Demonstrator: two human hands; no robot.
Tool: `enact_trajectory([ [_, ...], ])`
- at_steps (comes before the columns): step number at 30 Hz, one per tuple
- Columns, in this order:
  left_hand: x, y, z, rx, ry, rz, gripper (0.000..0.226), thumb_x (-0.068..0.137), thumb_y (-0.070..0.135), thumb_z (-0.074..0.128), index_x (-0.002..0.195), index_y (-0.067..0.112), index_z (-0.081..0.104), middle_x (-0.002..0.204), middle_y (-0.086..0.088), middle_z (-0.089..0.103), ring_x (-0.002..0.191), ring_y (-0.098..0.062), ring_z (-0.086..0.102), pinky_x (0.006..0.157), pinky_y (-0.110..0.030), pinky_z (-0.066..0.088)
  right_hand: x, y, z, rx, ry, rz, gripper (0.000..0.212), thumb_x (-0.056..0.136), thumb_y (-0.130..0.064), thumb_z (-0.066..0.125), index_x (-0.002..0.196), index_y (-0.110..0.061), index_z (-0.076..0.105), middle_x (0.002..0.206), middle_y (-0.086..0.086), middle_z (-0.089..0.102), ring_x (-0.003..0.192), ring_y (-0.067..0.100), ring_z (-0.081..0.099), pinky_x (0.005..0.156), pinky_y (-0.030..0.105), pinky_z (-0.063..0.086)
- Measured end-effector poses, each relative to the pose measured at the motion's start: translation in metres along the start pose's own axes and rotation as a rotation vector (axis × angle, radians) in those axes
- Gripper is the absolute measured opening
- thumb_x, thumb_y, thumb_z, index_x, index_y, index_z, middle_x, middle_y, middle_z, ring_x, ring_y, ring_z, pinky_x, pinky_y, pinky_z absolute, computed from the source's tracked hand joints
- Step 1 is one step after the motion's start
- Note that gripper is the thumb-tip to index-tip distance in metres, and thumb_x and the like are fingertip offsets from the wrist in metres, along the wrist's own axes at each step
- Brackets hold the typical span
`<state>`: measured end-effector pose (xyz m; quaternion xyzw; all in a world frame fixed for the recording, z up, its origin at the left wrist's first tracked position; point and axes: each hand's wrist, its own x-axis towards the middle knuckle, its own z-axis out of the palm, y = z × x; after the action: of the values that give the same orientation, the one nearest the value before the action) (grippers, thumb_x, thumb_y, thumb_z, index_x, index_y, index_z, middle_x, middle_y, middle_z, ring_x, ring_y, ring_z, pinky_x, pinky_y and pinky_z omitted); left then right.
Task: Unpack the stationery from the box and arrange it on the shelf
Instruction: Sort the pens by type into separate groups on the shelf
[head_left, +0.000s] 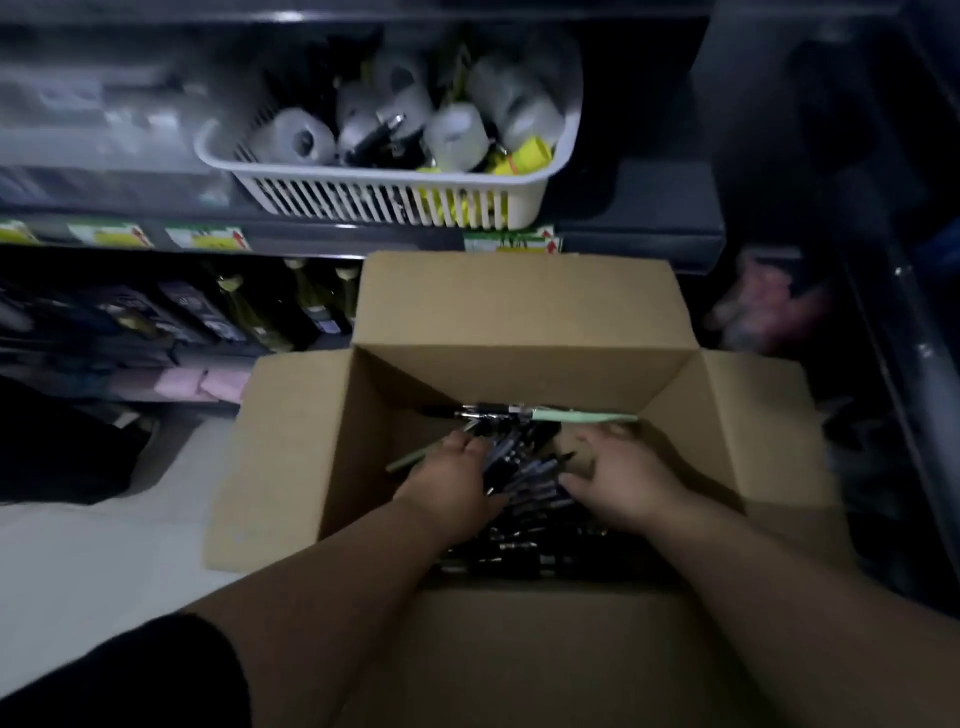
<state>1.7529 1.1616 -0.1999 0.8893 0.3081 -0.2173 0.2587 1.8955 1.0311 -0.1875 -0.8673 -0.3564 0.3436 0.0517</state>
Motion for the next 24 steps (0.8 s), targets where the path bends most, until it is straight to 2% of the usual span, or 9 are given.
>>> enact_trajectory([
  [2, 0.015, 0.004, 0.008, -0.005, -0.038, 0.038, 0.075, 0.081, 0.048, 0.065, 0.144, 0.018, 0.034, 0.146, -0.007, 0.035, 0.133, -0.026, 0.036, 0.108, -0.038, 0.036, 0.016, 0.004, 0.004, -0.007, 0.036, 0.008, 0.062, 0.089, -0.038, 0.061, 0.142, -0.016, 0.038, 0.149, 0.008, 0.036, 0.137, 0.025, 0.034, 0.108, 0.026, 0.029],
  [4, 0.026, 0.006, 0.015, 0.017, -0.071, 0.067, 0.079, 0.081, 0.048, 0.065, 0.146, 0.019, 0.03, 0.148, -0.007, 0.032, 0.134, -0.026, 0.034, 0.11, -0.038, 0.035, 0.029, 0.007, 0.008, -0.008, 0.054, 0.017, 0.068, 0.09, -0.035, 0.059, 0.148, -0.017, 0.029, 0.153, 0.005, 0.029, 0.14, 0.025, 0.028, 0.111, 0.028, 0.025],
  [7, 0.039, 0.006, 0.02, 0.081, -0.06, 0.1, 0.083, 0.083, 0.046, 0.065, 0.149, 0.016, 0.023, 0.152, -0.006, 0.026, 0.138, -0.026, 0.028, 0.113, -0.036, 0.03, 0.042, 0.011, 0.014, -0.099, 0.055, 0.045, 0.064, 0.092, -0.031, 0.054, 0.149, -0.021, 0.026, 0.152, 0.003, 0.03, 0.137, 0.026, 0.03, 0.111, 0.034, 0.028],
  [11, 0.044, 0.008, 0.026, 0.104, -0.025, 0.118, 0.084, 0.085, 0.041, 0.065, 0.149, 0.014, 0.019, 0.154, -0.006, 0.019, 0.14, -0.026, 0.023, 0.114, -0.039, 0.028, 0.046, 0.013, 0.018, -0.242, 0.076, 0.084, 0.05, 0.093, -0.026, 0.051, 0.141, -0.023, 0.037, 0.14, 0.007, 0.04, 0.127, 0.028, 0.038, 0.101, 0.037, 0.036],
  [15, 0.046, 0.01, 0.029, 0.119, 0.018, 0.134, 0.077, 0.086, 0.041, 0.065, 0.145, 0.011, 0.025, 0.15, -0.009, 0.025, 0.136, -0.028, 0.029, 0.111, -0.037, 0.031, 0.045, 0.014, 0.017, -0.297, -0.089, 0.206, 0.03, 0.095, -0.023, 0.05, 0.121, -0.016, 0.061, 0.128, 0.009, 0.058, 0.118, 0.027, 0.055, 0.095, 0.035, 0.044],
  [20, 0.049, 0.006, 0.028, 0.098, 0.004, 0.111, 0.07, 0.085, 0.04, 0.065, 0.139, 0.011, 0.031, 0.14, -0.012, 0.036, 0.128, -0.028, 0.038, 0.104, -0.037, 0.036, 0.047, 0.017, 0.017, -0.213, -0.202, 0.246, 0.031, 0.093, -0.023, 0.056, 0.117, -0.005, 0.062, 0.124, 0.013, 0.062, 0.114, 0.028, 0.06, 0.088, 0.03, 0.048],
  [24, 0.049, 0.009, 0.028, 0.136, -0.017, 0.108, 0.061, 0.086, 0.04, 0.063, 0.132, 0.009, 0.037, 0.134, -0.013, 0.041, 0.122, -0.028, 0.045, 0.098, -0.036, 0.039, 0.048, 0.019, 0.017, -0.144, -0.209, 0.266, 0.033, 0.091, -0.025, 0.056, 0.116, -0.004, 0.064, 0.123, 0.015, 0.063, 0.113, 0.029, 0.061, 0.085, 0.028, 0.049],
])
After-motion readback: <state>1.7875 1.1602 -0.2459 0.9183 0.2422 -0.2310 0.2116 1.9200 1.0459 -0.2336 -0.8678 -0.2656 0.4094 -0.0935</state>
